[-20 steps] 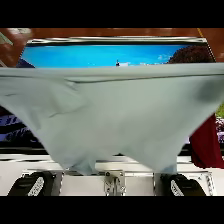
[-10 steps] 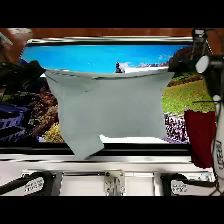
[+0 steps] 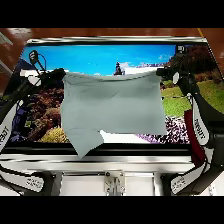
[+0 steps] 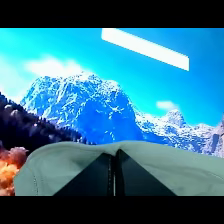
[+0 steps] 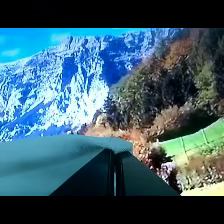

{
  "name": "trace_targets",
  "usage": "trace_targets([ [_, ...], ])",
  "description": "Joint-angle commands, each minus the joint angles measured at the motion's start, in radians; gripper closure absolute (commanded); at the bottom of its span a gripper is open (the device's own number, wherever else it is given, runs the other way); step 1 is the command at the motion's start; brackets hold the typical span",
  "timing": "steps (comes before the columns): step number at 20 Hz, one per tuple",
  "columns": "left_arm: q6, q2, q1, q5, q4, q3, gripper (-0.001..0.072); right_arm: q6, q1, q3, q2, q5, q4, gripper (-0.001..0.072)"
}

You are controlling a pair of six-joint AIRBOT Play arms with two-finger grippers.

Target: Fold the shirts.

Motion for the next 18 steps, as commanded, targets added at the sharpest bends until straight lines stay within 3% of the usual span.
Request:
trace_targets([
  [1, -0.012, -0.063, -0.007, -0.035, -0.003, 0.003, 0.0677, 0.000, 0.001, 0.000, -0.034, 0.130, 0.035, 0.0648],
  [6, 0.039, -0.043, 0.076, -0.473, 0.090, 0.095, 0.0678, -0.003, -0.054, 0.000, 0.040, 0.468, 0.004, 0.0648],
  [8, -0.039, -0.045, 0.103, -0.591, 0.128, 0.103, 0.0678, -0.002, -0.070, 0.000, 0.030, 0.558, 0.015, 0.0648],
  [10, -0.119, -0.062, 0.117, -0.668, 0.147, 0.103, 0.0678, -0.002, -0.074, 0.000, 0.009, 0.612, 0.048, 0.0648],
  [15, -0.171, -0.092, 0.115, -0.713, 0.146, 0.103, 0.0677, -0.002, -0.074, 0.000, -0.021, 0.653, 0.140, 0.0647],
  [16, -0.182, -0.092, 0.115, -0.719, 0.146, 0.104, 0.0671, -0.001, -0.074, 0.000, -0.020, 0.653, 0.145, 0.0615],
  [17, -0.204, -0.090, 0.117, -0.731, 0.146, 0.106, 0.0519, -0.002, -0.074, 0.001, -0.015, 0.651, 0.149, 0.0472],
  [18, -0.209, -0.086, 0.123, -0.762, 0.146, 0.114, 0.0266, -0.016, -0.074, 0.007, -0.004, 0.678, 0.155, 0.0235],
])
